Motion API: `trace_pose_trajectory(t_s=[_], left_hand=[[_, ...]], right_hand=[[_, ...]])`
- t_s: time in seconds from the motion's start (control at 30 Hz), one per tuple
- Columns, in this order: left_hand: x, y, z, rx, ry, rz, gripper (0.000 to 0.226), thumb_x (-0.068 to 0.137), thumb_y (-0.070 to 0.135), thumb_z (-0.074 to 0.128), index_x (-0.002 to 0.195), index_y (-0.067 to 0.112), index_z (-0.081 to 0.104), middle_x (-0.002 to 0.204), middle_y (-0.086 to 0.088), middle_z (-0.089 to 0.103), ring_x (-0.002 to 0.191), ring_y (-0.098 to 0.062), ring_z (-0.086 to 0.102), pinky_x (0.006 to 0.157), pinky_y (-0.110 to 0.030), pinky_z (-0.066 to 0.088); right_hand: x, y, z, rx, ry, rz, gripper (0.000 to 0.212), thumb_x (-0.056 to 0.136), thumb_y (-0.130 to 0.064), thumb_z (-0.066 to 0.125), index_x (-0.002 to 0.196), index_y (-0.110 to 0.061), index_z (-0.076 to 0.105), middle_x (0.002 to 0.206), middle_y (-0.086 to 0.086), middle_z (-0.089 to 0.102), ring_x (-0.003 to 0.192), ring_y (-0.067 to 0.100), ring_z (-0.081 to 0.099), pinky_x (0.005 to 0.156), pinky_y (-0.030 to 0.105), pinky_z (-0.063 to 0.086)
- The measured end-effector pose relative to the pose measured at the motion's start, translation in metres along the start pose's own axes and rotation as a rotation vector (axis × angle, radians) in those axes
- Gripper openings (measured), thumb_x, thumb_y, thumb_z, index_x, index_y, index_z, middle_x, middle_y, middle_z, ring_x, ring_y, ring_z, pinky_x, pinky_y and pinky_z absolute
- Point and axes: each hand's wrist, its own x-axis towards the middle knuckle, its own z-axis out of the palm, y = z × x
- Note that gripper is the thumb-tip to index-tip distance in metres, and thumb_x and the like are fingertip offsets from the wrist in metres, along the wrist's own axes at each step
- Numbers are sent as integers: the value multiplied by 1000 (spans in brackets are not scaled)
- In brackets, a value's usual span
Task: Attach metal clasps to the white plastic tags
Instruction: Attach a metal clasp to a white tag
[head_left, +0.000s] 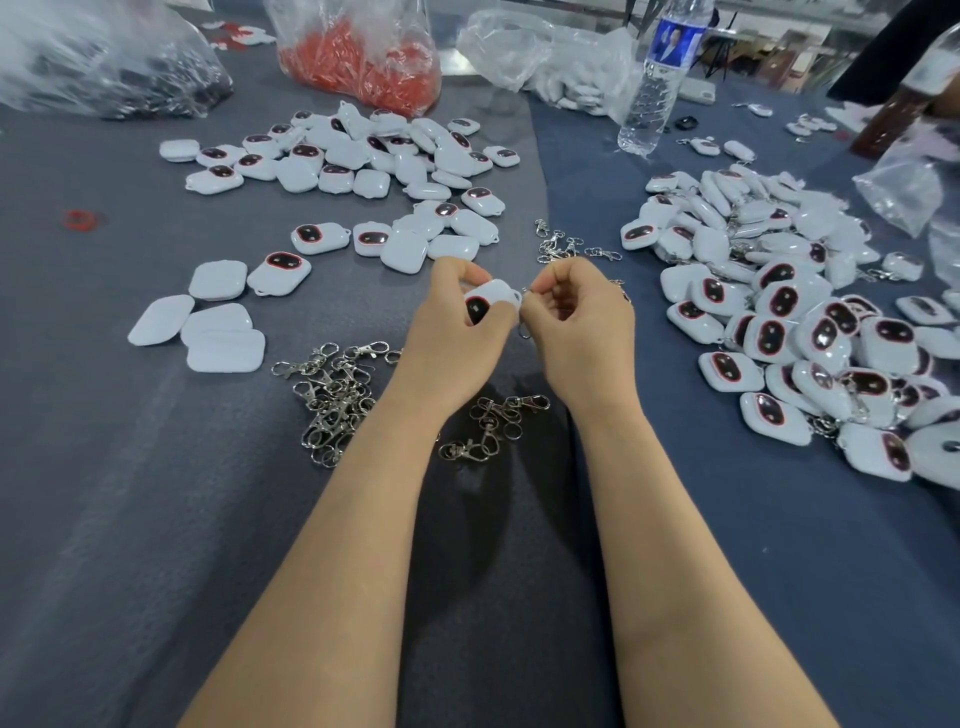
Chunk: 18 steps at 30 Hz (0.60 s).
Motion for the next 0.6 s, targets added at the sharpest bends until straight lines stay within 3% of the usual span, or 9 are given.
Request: trace_pose_trajectory(t_s=[0.2,0.37,0.47,0.6], left_hand=[[1,-3,0,50,29,52,21,89,20,56,105,19,43,80,12,50,70,-4,51,71,-32,47],[2,-6,0,72,52,72,20,90,16,55,104,19,41,79,13,49,66,-2,51,65,-22,43],[2,-8,-2,108,57,103,19,90,15,54,102,19,40,78,13,48,60,2,50,54,-9,39],[2,-7,-5,114,44,119,19,90,13,53,101,19,40,79,13,48,58,7,51,52,-6,37]], right_hand=[[-2,-2,1,-15,-28,-19,12,76,0,60,74,-12,57,70,15,59,61,12,43,57,21,41],[-2,-1,2,-74,-96,-51,8,79,-2,62,79,-9,59,68,2,54,60,9,41,55,15,37],[-2,0,3,-121,-119,-68,7,80,-3,61,80,-10,60,71,6,56,61,11,41,54,15,36],[-3,0,3,-160,-113,-117,11,83,-2,58,82,-13,59,75,10,60,62,13,44,56,13,35]])
